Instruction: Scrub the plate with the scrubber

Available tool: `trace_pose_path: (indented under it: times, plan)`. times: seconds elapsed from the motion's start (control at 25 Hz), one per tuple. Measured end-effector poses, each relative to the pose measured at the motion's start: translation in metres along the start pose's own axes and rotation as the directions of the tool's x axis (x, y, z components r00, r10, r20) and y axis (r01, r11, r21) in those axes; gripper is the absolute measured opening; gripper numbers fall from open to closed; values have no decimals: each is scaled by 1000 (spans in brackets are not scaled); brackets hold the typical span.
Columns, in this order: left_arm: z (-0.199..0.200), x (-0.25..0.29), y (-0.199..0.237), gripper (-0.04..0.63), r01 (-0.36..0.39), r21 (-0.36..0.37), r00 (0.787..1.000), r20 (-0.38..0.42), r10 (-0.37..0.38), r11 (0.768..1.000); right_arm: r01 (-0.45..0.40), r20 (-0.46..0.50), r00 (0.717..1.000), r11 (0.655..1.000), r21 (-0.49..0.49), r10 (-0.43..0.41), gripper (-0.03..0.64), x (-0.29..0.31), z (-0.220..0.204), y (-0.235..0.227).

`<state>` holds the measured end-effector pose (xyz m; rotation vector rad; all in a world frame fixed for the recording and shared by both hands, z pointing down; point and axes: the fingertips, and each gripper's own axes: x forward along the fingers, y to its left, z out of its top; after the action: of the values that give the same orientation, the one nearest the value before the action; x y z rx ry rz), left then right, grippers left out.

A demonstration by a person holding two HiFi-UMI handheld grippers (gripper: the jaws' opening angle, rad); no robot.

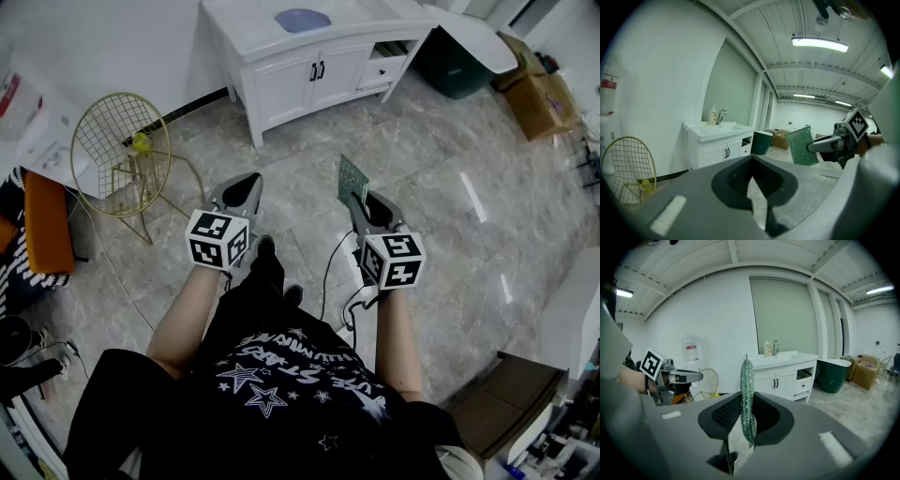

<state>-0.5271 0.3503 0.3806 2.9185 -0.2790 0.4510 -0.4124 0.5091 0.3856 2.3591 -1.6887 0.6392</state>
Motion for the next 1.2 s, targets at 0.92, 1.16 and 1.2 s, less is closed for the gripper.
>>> trace_pose_path:
  times: [0.92, 1.16, 1.2]
  plan:
    - [-8, -6, -5, 6, 26, -51, 1000, -6, -27, 998, -19, 11, 1000, 1000, -8, 19, 106, -9, 1, 8]
    - [-5, 21, 12, 252, 62, -36, 998, 3, -62, 997, -16, -3, 1000, 1000, 2, 16, 106, 24, 9, -5]
    - [-5, 29, 17, 278, 63, -43, 998, -1, -63, 997, -12, -10, 1000, 1000, 6, 13, 107, 32, 10, -9]
